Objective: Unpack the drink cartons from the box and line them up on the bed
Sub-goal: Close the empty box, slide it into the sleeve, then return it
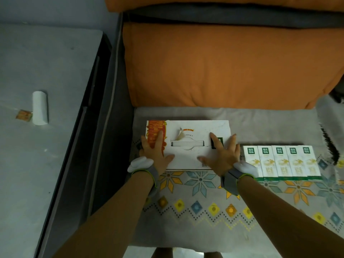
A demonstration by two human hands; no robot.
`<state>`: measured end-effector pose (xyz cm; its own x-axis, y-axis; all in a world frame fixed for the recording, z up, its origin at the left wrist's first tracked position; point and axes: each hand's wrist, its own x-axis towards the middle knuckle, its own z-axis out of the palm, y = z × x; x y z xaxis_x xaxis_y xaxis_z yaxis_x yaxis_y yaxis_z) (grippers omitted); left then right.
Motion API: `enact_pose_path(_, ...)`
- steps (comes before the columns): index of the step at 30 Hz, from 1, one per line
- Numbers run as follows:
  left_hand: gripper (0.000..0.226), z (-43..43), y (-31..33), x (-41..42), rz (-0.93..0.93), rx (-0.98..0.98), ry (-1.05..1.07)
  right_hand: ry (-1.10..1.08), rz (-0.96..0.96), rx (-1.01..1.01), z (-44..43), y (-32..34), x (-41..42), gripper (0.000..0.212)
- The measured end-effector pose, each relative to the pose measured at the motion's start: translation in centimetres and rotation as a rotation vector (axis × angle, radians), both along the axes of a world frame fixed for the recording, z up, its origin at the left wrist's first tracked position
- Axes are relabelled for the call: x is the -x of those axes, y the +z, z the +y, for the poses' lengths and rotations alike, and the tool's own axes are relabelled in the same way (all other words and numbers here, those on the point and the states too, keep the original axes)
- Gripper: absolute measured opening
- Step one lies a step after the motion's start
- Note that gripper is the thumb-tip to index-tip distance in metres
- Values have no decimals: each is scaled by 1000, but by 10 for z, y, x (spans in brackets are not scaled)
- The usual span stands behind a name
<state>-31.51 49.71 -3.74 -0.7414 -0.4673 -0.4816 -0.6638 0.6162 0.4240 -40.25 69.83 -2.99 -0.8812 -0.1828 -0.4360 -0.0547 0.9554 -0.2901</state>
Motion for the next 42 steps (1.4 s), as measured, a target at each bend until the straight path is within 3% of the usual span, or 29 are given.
enact_pose_path(5,103,-14,2,1,-32,-137,7,-80,-66,38,2,-6,9,107)
enact_pose_path(15,120,-3,21,-6,-33,-113,34,-94,-110,75,6,19,8,108)
enact_pose_path(21,121,-2,78,-3,13,-56,106,-32,116,150,-4,88,12,105)
enact_pose_path(31,118,-46,173,-42,149,39,253,115,143,189,-68,196,-7,97)
enact_pose_path(42,110,-159,210,-108,165,151,348,229,108,255,-180,228,-70,90)
